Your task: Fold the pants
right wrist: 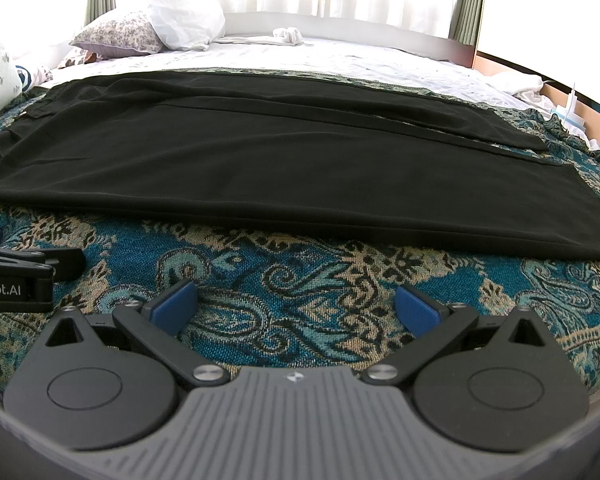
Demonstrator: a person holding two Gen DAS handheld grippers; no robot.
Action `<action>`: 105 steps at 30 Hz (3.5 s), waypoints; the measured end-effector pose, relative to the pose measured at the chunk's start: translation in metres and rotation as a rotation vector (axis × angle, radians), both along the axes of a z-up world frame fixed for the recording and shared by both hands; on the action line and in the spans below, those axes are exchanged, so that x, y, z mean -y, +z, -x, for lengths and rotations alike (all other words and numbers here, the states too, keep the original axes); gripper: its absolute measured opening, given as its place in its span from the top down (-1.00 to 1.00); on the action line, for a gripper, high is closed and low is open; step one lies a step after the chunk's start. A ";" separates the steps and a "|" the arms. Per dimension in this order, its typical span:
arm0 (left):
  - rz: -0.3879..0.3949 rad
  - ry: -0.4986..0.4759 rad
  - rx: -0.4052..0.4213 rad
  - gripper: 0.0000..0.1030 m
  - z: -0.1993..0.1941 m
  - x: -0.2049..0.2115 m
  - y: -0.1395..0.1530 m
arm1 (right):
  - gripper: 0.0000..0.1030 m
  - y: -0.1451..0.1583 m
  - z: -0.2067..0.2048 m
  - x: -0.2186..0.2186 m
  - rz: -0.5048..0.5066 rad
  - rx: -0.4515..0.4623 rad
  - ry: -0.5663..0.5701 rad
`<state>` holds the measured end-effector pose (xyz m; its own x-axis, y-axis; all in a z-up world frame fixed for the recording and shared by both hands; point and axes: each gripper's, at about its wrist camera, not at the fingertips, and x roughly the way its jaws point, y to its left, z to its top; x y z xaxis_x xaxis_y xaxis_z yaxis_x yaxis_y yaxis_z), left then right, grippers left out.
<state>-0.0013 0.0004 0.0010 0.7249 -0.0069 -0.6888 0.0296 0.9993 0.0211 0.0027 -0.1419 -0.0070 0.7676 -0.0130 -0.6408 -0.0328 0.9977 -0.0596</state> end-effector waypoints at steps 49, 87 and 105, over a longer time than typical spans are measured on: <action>-0.020 -0.067 -0.095 -0.99 -0.021 0.003 0.020 | -1.00 0.022 -0.018 0.016 -0.083 -0.079 0.019; 0.232 0.844 -0.067 -1.00 -0.471 -0.186 0.017 | -1.00 0.016 -0.448 0.219 -0.316 -0.004 -0.793; -0.075 0.765 0.041 0.96 -0.474 -0.141 0.013 | 0.92 0.016 -0.487 0.213 -0.089 -0.106 -0.745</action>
